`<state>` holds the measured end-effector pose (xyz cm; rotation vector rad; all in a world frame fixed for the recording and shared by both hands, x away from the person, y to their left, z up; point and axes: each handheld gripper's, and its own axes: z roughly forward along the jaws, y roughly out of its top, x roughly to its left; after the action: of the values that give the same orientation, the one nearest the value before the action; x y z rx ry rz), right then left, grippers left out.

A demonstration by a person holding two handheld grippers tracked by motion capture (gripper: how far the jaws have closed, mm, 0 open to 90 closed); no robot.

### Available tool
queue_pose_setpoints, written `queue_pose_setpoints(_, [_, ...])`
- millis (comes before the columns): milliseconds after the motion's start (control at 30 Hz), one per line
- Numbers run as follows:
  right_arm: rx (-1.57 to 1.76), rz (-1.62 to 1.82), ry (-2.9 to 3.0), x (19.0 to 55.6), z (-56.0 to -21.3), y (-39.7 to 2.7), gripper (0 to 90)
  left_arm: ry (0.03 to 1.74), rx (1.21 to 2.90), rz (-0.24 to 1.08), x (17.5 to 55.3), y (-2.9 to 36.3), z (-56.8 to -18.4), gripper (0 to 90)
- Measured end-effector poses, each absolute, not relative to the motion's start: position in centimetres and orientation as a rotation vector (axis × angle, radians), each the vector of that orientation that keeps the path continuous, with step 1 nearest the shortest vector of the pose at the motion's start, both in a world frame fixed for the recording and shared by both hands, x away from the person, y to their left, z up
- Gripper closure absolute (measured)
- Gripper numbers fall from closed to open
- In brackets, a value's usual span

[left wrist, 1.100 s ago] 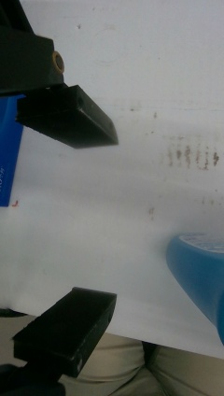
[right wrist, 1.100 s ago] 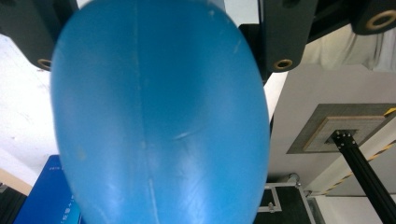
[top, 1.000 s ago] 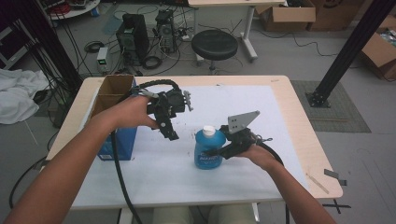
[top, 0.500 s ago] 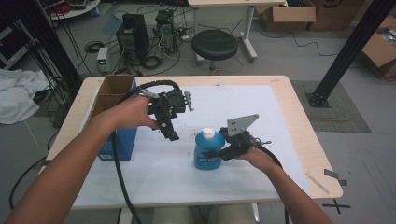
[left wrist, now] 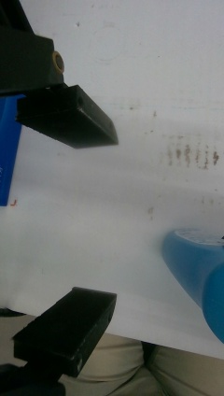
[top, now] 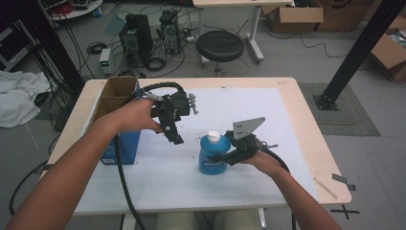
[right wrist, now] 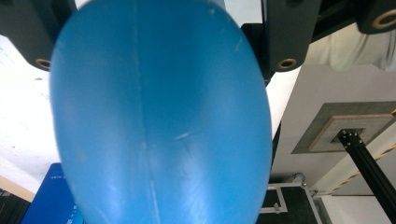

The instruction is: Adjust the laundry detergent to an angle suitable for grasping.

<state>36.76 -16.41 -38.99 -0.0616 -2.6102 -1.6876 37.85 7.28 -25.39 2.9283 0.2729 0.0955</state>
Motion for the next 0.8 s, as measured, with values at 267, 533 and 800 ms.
queue_pose_setpoints(267, [-0.069, -1.681, -2.603, 36.83, -39.05, -16.45, 38.7, 0.268, 2.931, 0.095, 37.83, 7.34, -25.33, 21.2])
queue_pose_setpoints(533, [-0.112, -1.692, -2.595, 36.90, -39.10, -16.58, 31.3, 0.270, 2.930, 0.098, 37.81, 7.36, -25.32, 21.3])
queue_pose_setpoints(800, [-0.133, -1.693, -2.591, 36.89, -39.01, -16.88, 27.6, 0.274, 2.930, 0.097, 37.82, 7.34, -25.32, 21.3])
